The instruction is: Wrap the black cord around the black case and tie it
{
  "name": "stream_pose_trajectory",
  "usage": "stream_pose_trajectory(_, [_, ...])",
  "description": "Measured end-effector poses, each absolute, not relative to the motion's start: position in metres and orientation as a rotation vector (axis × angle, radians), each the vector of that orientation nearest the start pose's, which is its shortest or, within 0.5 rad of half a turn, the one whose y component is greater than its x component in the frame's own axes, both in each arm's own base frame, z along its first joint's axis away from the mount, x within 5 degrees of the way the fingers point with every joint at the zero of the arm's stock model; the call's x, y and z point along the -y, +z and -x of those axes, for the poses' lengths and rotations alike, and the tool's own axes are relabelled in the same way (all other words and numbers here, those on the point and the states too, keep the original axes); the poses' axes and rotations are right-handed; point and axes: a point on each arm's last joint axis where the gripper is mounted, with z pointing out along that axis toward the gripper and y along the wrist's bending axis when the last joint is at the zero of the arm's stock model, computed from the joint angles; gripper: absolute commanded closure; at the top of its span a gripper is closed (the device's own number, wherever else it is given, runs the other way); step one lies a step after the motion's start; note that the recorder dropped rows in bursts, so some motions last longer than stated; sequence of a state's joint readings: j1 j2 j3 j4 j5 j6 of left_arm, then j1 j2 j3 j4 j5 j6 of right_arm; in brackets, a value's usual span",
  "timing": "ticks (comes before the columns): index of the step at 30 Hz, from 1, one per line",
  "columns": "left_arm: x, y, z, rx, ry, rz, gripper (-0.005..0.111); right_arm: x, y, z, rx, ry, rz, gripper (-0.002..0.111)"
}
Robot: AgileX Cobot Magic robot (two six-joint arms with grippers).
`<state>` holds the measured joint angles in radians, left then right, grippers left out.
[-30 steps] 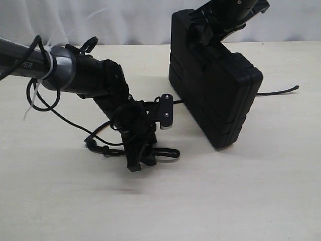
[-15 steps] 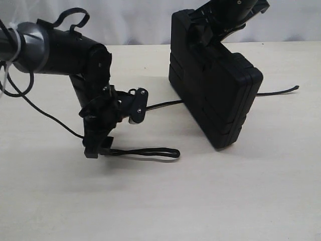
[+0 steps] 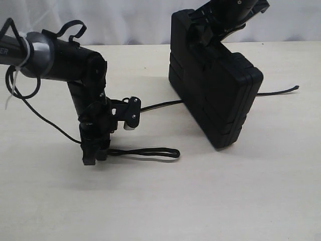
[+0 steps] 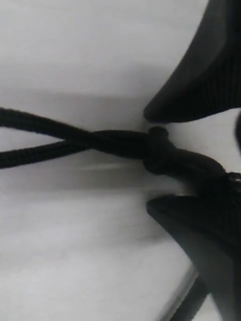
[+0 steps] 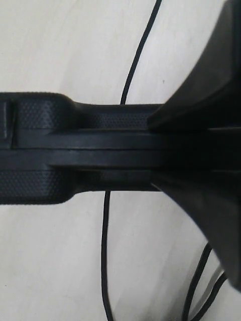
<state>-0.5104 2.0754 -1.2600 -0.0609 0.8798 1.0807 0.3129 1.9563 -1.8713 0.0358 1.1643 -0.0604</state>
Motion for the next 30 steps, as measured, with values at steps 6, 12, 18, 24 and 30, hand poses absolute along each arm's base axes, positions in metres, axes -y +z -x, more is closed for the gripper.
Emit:
stream_pose_trajectory(6, [0.183, 0.109, -0.32, -2.252, -0.071, -2.227, 0.094, -0.135, 0.309, -0.407, -2.692, 0.12, 0.498, 0.104])
stream_pose_trajectory(12, [0.185, 0.109, -0.32, -2.289, -0.093, -2.171, 0.107, -0.135, 0.309, -0.407, -2.692, 0.12, 0.498, 0.104])
stream_pose_trajectory(18, [0.191, 0.14, -0.325, -2.207, -0.302, -1.962, 0.107, -0.135, 0.309, -0.407, -2.692, 0.12, 0.498, 0.104])
stream_pose_trajectory(24, [0.168, 0.186, -0.344, -2.19, -0.423, -1.565, 0.107, -0.135, 0.309, -0.407, -2.692, 0.12, 0.498, 0.104])
stream_pose_trajectory(30, [0.153, 0.192, -0.353, -2.229, -0.491, -1.395, 0.107, -0.135, 0.309, -0.407, -2.692, 0.12, 0.498, 0.104])
